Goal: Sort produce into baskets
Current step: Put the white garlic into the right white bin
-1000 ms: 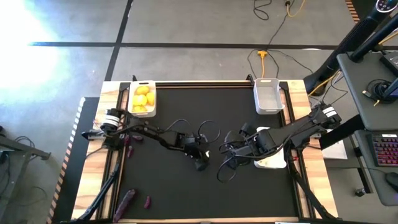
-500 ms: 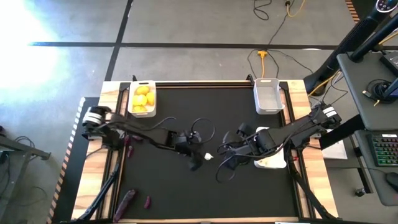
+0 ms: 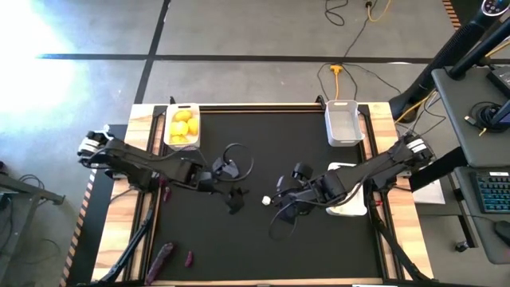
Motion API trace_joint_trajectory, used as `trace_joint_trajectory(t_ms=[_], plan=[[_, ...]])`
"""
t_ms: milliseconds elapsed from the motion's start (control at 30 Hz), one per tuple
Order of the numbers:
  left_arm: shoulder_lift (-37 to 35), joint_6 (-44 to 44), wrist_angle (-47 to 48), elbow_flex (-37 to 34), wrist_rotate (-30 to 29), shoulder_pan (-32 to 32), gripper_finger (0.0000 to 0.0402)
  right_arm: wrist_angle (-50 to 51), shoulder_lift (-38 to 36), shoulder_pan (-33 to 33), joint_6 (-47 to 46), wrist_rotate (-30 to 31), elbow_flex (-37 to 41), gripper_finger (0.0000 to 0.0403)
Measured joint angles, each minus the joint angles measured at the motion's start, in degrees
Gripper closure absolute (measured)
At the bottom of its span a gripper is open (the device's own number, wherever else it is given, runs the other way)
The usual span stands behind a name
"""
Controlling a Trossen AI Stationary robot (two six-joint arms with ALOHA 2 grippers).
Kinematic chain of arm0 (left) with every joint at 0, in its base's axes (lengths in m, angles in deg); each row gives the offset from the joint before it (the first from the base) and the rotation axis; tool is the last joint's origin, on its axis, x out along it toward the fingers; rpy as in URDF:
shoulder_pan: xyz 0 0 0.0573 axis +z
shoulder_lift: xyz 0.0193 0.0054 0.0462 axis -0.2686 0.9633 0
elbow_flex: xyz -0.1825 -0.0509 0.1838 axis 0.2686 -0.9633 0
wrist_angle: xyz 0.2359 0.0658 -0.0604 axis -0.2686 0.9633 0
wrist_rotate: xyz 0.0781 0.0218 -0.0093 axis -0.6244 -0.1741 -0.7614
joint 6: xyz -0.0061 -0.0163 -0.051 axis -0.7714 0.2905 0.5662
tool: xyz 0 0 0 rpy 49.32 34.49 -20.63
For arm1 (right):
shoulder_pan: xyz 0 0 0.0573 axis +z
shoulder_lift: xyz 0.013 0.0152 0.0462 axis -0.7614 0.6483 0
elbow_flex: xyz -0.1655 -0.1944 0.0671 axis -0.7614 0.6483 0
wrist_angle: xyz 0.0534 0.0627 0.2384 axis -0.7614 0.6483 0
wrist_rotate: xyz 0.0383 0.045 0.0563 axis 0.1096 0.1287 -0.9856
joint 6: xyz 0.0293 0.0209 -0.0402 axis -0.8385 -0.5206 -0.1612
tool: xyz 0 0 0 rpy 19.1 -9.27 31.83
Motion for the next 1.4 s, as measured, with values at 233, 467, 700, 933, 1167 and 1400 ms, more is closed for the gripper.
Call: trace_joint_trajectory(t_ms=[233, 467, 700, 933, 1167, 1400], plan=[[-5.54, -0.18, 1.07, 0.0, -4.04, -0.44, 0.0185, -1.37, 2.94, -0.24, 0.13, -4.54, 0.0, 0.0107], [-9.86, 0.48, 3.86, 0.0, -8.46, -2.3, 0.0185, -4.55, 8.27, -1.6, 4.75, -7.13, 0.0, 0.0096], [-10.39, 4.69, 7.97, -0.02, -12.23, -7.28, 0.0185, -10.71, 15.79, -4.53, 13.48, -15.74, 0.0, 0.01], [-9.25, 8.27, 10.16, -0.13, -16.58, -12.77, 0.0185, -11.76, 22.2, -7.62, 19.69, -15.91, 0.0, 0.0129], [-8.89, 13.12, 14.03, -0.13, -17.98, -16.66, 0.0185, -12.49, 24.36, -10.28, 18.11, -16.21, -0.07, 0.0161], [-8.85, 16.97, 18.46, -0.14, -20.49, -19.31, 0.0185, -14.48, 24.43, -11.39, 18.82, -16.12, -0.07, 0.0192]])
